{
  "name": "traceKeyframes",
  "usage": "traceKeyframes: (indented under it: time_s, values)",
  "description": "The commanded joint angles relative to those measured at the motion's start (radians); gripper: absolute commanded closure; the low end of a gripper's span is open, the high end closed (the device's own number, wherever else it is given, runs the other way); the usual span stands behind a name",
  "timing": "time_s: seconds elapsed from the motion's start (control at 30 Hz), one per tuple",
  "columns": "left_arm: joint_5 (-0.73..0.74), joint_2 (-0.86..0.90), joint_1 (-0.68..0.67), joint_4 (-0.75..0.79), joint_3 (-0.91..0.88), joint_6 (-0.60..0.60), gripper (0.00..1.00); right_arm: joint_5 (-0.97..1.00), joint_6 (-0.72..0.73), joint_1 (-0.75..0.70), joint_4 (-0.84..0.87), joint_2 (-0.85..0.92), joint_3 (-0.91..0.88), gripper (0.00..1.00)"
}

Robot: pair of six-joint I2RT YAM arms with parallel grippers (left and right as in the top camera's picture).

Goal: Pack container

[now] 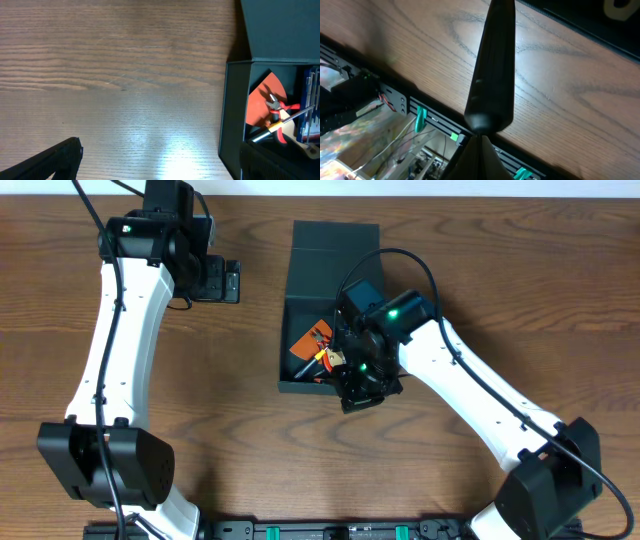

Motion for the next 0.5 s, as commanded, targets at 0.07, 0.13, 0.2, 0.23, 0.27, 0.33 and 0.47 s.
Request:
traceKeyframes:
  time_s: [0.07,0.13,0.2,0.23,0.27,0.33,0.47]
  values:
    - [-0.009,-0.003,0.003,-0.006,0.012,-0.005,0.01,-0.014,-0.020,0.009,0.037,0.065,0.000,0.99]
    - [-0.009,-0.003,0.003,-0.006,0.012,-0.005,0.01,-0.015,-0.020,0.009,0.070,0.084,0.000,0.99]
    - [-0.009,-0.003,0.003,-0.006,0.012,-0.005,0.01,-0.014,-0.019,0.008,0.103,0.096,0.000,0.99]
    - [-0.009,-0.003,0.003,-0.006,0.012,-0.005,0.01,-0.014,-0.016,0.007,0.120,0.100,0.000,0.99]
    - [-0.009,-0.003,0.003,-0.006,0.012,-0.005,0.01,-0.014,-0.015,0.005,0.136,0.102,0.000,0.98]
    - [-0.009,-0.003,0.003,-0.006,0.012,-0.005,0.01,-0.013,0.003,-0.006,0.172,0.102,0.000,0.99]
    - [-0.009,-0.003,0.003,-0.006,0.012,-0.005,0.01,0.006,0.027,-0.051,0.214,0.102,0.000,0.99]
